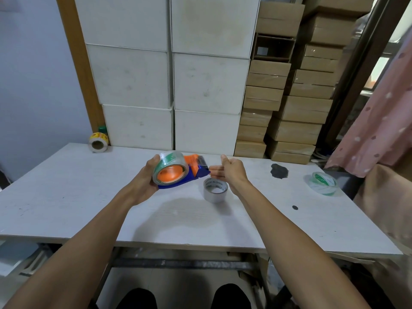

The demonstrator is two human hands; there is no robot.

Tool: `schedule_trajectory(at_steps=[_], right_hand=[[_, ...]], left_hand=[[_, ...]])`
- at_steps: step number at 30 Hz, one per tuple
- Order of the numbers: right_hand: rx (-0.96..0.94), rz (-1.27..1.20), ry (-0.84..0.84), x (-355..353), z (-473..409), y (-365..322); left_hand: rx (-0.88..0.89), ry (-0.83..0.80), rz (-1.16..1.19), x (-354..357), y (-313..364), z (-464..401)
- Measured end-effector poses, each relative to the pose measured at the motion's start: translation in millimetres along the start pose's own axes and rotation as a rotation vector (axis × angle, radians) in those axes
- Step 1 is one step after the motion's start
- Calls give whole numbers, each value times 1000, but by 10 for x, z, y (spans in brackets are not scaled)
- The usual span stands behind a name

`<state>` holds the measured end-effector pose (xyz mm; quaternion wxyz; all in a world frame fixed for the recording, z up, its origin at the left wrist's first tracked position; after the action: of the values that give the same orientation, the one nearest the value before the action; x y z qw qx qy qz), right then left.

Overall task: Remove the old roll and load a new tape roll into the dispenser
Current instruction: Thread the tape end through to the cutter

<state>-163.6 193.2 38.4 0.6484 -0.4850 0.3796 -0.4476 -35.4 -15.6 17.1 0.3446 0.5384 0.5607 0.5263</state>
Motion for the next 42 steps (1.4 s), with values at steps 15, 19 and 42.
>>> schedule_trajectory(at_steps=[15, 19, 42], right_hand=[[117, -22, -40, 135, 53, 83], [145, -75, -49, 201, 93, 82], [357, -391, -210, 318, 40, 156]], left_hand=[[16, 23, 62, 57, -11, -40], [8, 88, 94, 63, -23, -50], [0, 213, 362, 403, -108, -218]])
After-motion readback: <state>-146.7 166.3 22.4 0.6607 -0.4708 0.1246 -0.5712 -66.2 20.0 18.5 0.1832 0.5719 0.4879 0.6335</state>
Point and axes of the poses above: each hand's wrist, its own z-axis away from the middle knuckle, its own x-axis out of the palm, y = z × x, the point moved 4 cm from there along -z, towards the middle knuckle, and after that the axes turned 8 degrees about x, right-handed, at the moved point
